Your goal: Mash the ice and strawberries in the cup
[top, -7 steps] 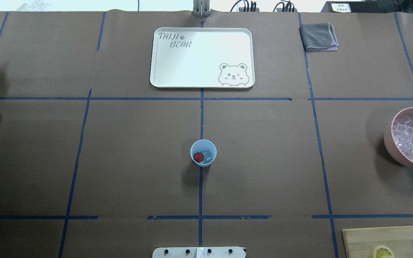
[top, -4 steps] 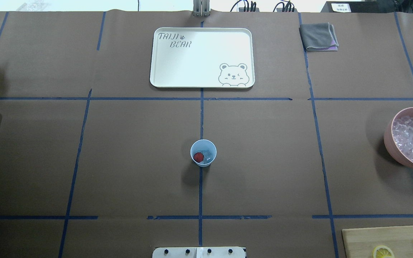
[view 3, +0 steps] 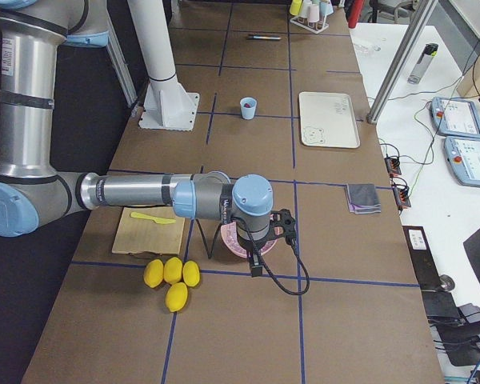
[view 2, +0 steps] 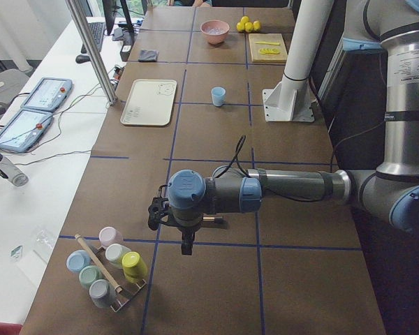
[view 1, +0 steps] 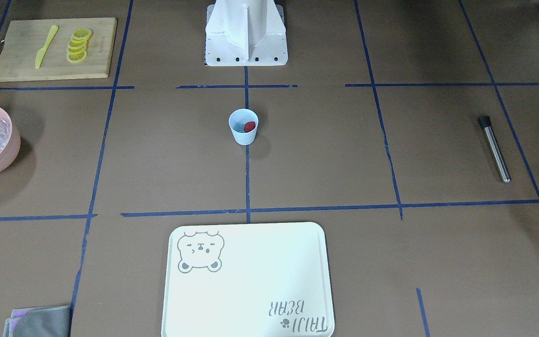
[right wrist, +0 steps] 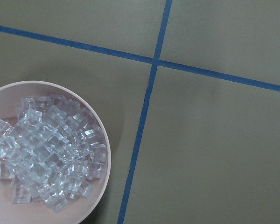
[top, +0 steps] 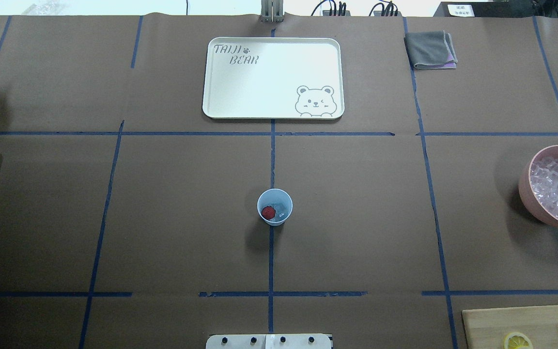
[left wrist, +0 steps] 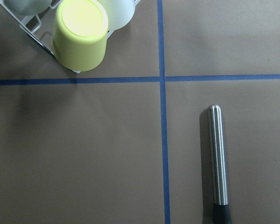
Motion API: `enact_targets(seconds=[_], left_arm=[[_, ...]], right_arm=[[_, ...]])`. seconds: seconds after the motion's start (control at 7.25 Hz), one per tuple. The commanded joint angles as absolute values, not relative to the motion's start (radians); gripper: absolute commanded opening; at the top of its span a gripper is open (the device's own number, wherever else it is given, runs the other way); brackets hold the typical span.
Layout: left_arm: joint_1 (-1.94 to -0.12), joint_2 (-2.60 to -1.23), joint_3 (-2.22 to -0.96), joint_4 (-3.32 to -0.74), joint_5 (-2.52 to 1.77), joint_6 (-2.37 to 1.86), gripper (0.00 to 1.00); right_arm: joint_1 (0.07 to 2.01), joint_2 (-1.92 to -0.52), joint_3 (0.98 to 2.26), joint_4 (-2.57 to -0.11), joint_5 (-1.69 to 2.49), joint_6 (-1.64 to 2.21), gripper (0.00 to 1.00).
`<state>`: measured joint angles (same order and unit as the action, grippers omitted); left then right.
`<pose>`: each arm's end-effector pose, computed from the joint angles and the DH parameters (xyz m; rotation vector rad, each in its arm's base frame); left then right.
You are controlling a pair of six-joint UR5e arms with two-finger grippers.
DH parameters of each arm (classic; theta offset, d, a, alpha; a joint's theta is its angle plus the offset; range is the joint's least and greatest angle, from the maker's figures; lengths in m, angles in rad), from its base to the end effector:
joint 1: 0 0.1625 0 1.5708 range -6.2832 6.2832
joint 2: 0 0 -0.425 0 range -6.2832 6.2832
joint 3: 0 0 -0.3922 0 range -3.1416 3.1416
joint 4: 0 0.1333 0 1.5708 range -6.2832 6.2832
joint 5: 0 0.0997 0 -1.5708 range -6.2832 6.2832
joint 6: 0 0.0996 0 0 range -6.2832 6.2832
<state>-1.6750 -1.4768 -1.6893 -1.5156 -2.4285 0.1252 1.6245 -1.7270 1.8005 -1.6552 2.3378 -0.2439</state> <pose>-0.1044 -0.4414 0.6442 0.0696 0.8553 0.0065 0.0868 -0.4199 0.6263 0.1036 -0.7611 -0.1766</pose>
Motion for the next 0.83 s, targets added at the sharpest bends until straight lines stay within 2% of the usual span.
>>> enact_targets(seconds=[0.0, 0.69], left_arm=[[-1.672, -1.471, -1.669, -1.516, -2.422, 0.129, 1.0], [-1.671, -1.465, -1.677, -1.516, -2.428, 0.129, 1.0]], right_arm=[[1.624, -1.729, 1.799, -1.655, 2.338, -0.242, 0.99], [1.624, -1.729, 1.798, -1.655, 2.339, -0.242, 0.99]])
